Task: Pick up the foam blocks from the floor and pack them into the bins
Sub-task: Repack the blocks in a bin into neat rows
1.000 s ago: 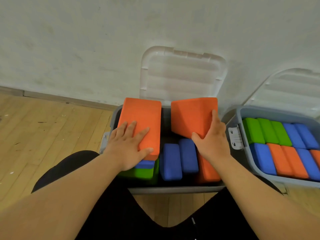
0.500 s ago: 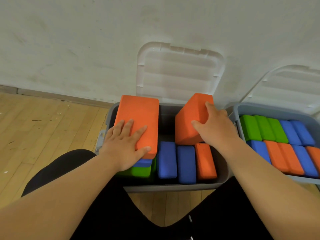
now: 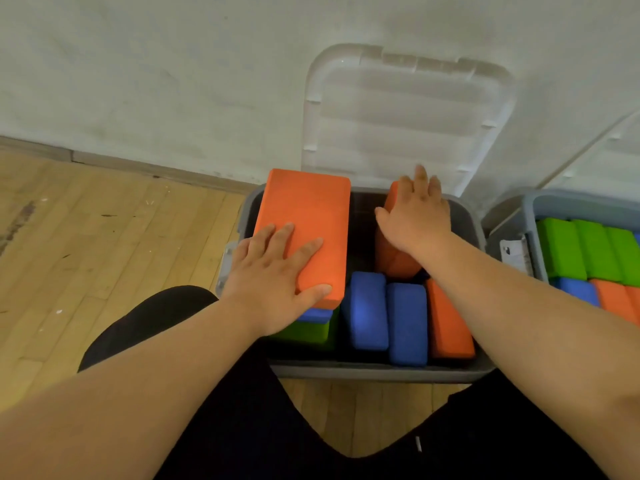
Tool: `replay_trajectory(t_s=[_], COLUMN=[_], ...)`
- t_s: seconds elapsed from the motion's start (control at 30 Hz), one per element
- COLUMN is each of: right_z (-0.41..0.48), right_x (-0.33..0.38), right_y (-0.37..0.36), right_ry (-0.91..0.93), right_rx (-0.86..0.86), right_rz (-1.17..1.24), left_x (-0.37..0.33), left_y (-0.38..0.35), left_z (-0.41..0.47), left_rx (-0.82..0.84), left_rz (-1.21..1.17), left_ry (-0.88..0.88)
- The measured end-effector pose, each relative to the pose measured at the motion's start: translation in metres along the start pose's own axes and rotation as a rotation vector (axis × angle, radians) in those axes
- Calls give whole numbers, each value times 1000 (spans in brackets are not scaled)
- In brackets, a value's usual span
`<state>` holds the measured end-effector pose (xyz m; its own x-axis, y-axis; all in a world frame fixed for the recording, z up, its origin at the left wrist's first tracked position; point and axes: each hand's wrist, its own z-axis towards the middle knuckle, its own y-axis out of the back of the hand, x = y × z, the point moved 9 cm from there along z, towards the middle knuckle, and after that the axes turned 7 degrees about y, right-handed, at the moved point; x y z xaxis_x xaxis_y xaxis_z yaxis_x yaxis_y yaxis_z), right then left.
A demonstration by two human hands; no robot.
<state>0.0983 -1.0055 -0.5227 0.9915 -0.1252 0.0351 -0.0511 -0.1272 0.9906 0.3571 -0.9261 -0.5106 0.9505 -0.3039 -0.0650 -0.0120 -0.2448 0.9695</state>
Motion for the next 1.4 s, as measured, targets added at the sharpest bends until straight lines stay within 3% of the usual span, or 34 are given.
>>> replay_trajectory(t_s=[0.23,0.33,0.53,0.63,0.7,0.8,0.87,1.07,1.23,1.3,1.4], right_z=[15,12,18,18,17,-1,-28,-90,-107,-108,-116], right_x=[-27,-23,-15,-13,-9,1,26,73,66,55,23], right_y=[-85,-118,-125,-124,-115,-75,-56,-61,-4,36,93], right_ry=[40,49,50,55,-14,-182,-162,-5,32,82,31], right_rx=[128,91,92,192,231,26,18,282,172,41,-270], right_rz=[93,34,23,68,208,733,1009,1209,1467,1316,734], left_x=[2,2,9,8,4,5,7,8,-3,-5,0], left_y=[3,0,1,1,0,-1,0,7,29,19,-15], left_z=[1,5,11,12,8,6,5,-3,-13,-7,7], left_rx=[-56,-43,-65,-69,-66,-42,-35,-28,-188,-125,58], left_rz=[-1,4,2,-6,-8,-31,-67,-317,-544,-584,-464], left_ry=[5,17,36,38,28,30,46,106,-61,-57,3])
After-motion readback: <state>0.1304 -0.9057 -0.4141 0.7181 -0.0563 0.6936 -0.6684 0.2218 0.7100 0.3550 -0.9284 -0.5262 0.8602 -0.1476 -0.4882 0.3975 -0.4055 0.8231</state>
